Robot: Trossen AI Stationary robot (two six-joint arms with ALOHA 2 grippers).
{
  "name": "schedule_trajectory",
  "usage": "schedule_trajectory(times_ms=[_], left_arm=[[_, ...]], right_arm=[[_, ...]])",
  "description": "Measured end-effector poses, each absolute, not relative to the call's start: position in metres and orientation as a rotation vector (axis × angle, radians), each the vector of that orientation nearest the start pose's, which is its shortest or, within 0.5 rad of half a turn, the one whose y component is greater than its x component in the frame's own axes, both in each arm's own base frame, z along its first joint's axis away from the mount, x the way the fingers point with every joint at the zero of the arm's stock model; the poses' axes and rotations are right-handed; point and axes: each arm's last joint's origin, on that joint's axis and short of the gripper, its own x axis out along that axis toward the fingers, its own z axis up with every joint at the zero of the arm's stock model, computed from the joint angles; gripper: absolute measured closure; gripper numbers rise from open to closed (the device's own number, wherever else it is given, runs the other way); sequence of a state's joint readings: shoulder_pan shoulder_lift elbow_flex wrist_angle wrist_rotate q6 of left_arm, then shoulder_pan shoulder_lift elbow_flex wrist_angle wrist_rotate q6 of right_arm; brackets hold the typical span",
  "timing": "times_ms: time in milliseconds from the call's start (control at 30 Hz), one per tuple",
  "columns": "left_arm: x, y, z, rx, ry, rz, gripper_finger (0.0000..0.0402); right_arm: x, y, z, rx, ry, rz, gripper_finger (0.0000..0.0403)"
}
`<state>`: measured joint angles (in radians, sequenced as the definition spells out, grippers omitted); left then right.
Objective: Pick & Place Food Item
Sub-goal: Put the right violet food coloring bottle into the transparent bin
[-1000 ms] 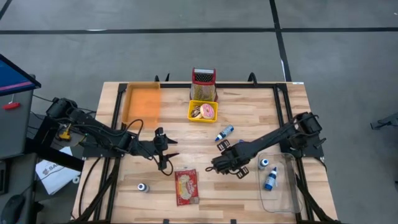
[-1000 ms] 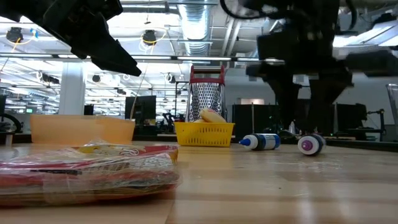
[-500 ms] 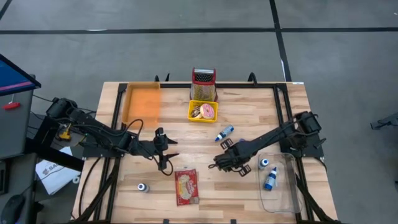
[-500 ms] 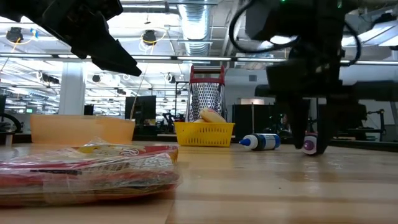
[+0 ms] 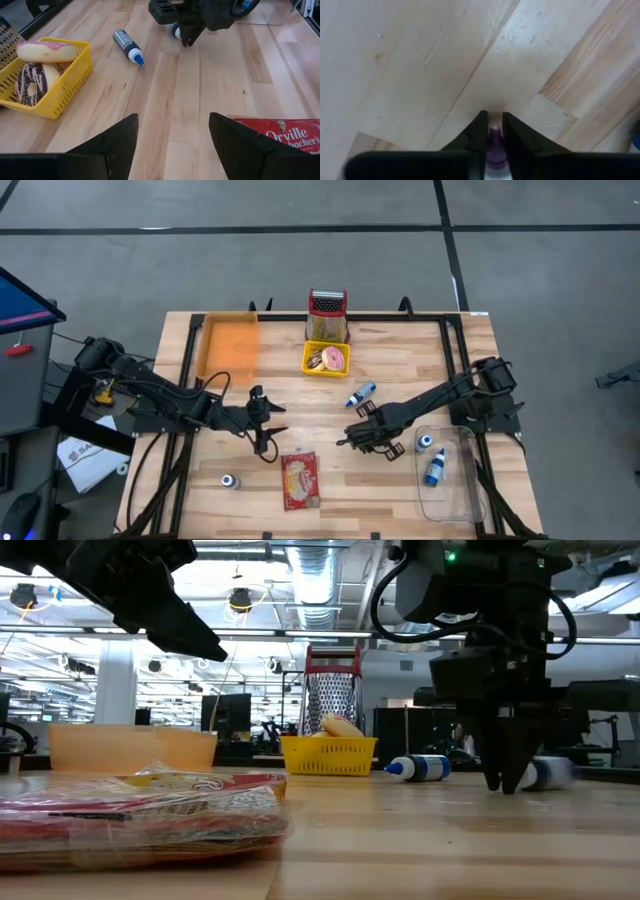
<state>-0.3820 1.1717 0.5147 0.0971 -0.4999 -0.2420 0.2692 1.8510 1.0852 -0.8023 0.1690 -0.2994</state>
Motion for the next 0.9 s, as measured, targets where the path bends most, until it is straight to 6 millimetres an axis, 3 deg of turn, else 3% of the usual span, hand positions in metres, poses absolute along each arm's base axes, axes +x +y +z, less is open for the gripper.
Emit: schedule_trajectory(times_ms=[100,333,633,767,900], left_arm=[[0.216,-0.072,0.195,0.002,0.487,0.175,0.0163],[0.216,-0.072,0.195,0.001,0.486,0.175,0.0163],[0.216,-0.072,0.195,0.001,0.486,0.175,0.0163],[0.216,-0.072,0.195,-0.006,0.490,0.170,0.0163],[0.216,-0.072,0.195,-0.011,0.493,0.160,0.0163]], right_arm=[[0.303,0.078,0.135,-0.591,1.518,0.320,0.0389],[0.316,0.082,0.149,-0.709,1.450,0.214,0.0387],[0.352,0.120,0.218,-0.674,1.183,0.174,0.0397],[0.345,0.145,0.251,-0.587,1.176,0.148,0.0399],[0.329,0.173,0.272,-0.508,1.184,0.117,0.0401]])
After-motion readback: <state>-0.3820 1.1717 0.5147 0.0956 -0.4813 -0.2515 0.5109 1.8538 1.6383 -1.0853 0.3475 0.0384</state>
